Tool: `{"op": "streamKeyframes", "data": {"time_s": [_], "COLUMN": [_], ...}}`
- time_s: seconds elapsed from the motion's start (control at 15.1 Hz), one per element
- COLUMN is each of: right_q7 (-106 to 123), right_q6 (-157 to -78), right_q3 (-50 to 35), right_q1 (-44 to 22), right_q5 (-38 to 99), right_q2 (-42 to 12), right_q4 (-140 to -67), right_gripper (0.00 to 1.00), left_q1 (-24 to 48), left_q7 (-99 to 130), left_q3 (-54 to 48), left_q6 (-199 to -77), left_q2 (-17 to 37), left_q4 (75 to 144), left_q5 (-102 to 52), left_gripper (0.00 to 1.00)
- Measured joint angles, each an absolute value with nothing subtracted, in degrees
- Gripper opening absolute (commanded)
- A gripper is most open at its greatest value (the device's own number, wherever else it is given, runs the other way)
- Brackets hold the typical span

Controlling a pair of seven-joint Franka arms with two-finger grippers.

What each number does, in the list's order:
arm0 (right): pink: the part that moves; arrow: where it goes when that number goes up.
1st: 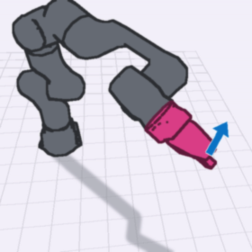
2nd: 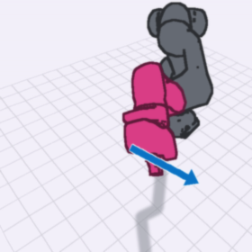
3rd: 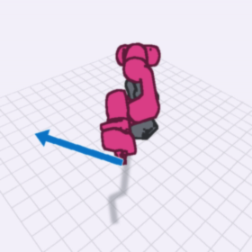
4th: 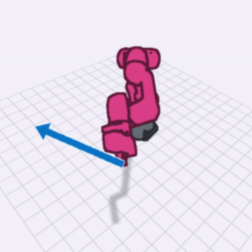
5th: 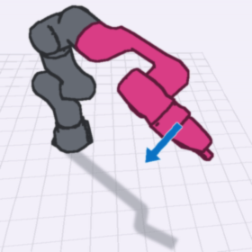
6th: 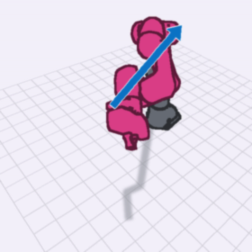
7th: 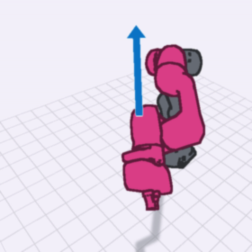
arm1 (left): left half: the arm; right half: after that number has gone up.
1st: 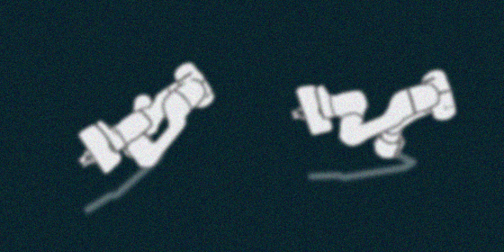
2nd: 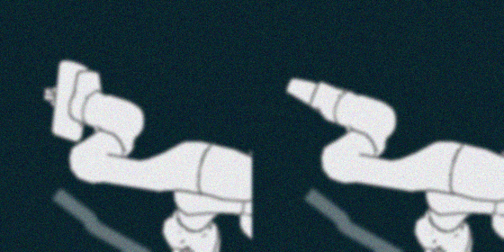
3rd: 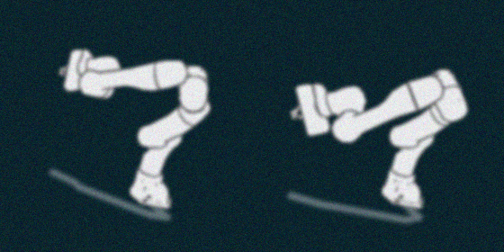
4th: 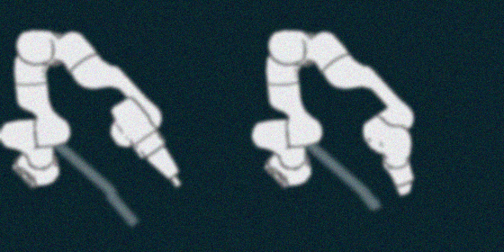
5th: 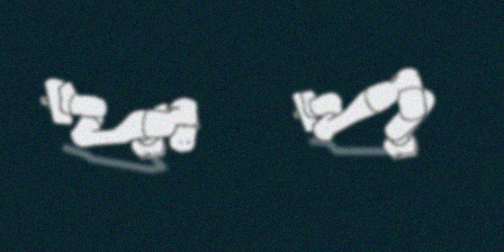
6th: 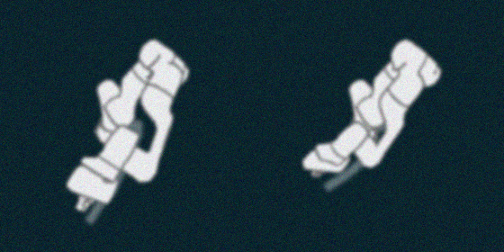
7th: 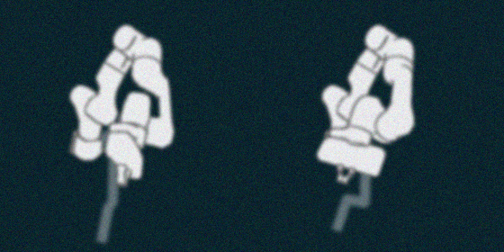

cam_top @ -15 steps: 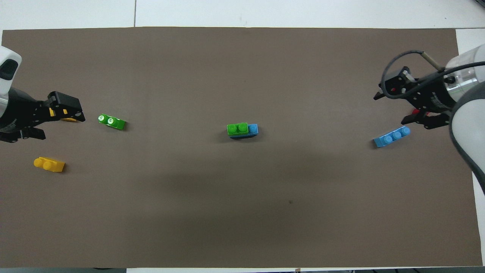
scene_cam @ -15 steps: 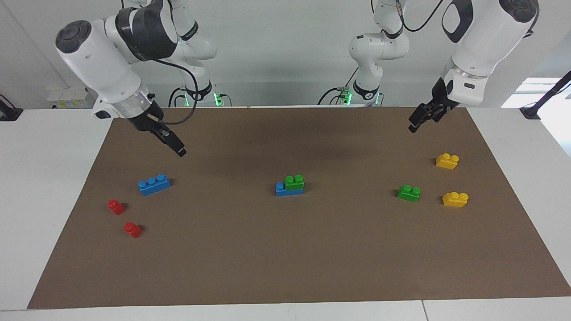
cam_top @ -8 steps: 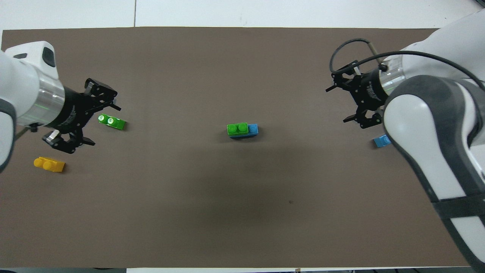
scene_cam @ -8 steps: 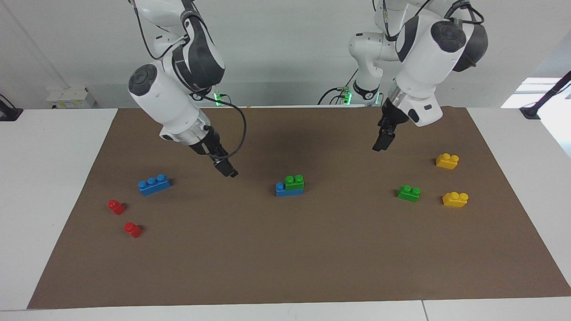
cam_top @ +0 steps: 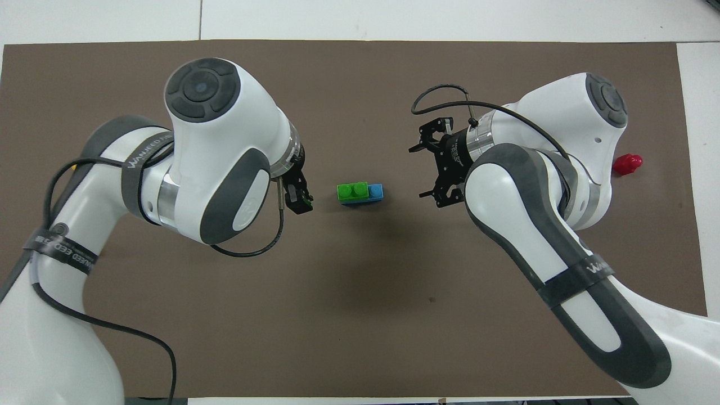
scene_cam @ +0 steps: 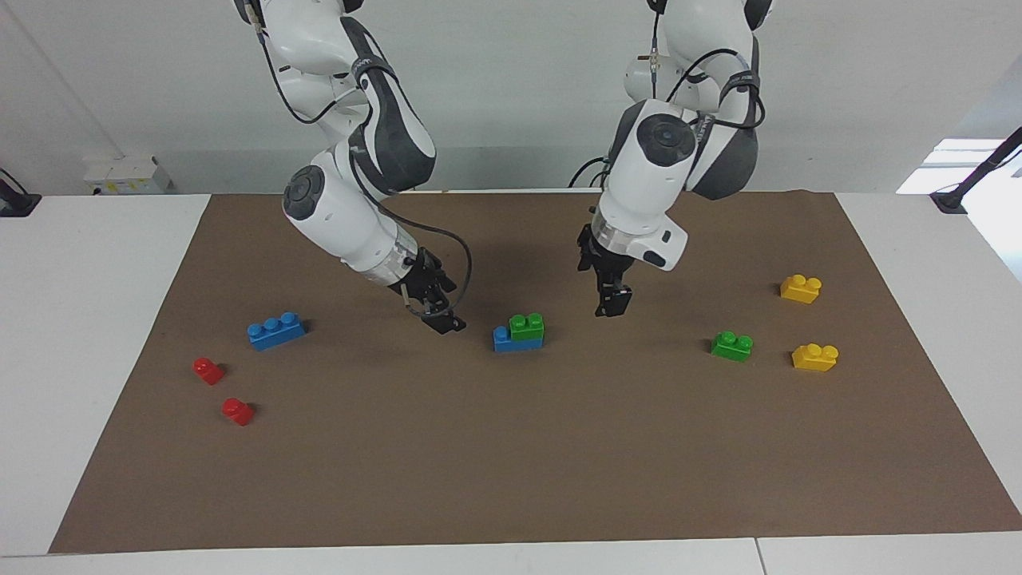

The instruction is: Remove green block with left arm and hold with right

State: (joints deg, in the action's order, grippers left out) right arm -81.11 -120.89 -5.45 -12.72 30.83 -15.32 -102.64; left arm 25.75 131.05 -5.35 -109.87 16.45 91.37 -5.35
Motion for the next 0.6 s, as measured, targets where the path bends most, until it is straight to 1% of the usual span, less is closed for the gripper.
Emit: {"op": "streamKeyframes", "data": {"time_s": [0.26, 0.46, 0.6], "right_q7": [-82.8, -82.9, -82.9], "right_q6": [-123.4, -126.5, -128.3], "right_q3": [-5.4, -5.4, -5.4], "right_q1": [-14.0, -15.5, -15.8], "right_q5": [31.1, 32.8, 34.3], "right_q2": [-16.0, -18.6, -20.3], "right_q4": [-103.8, -104.2, -104.3], "right_gripper": [0.94, 0.95, 0.95], "left_q1": [29.2, 32.0, 32.3], "left_q7": [138.6, 141.8, 143.0], "left_q3": [-5.2, -5.2, -5.2], "left_q6": [-116.7, -119.8, -122.5], "left_q2": [18.7, 21.7, 22.7], "left_q4": [93.6, 94.1, 94.6], "left_q5": [-5.3, -3.7, -3.0], "left_gripper": [1.00, 1.00, 1.00]}}
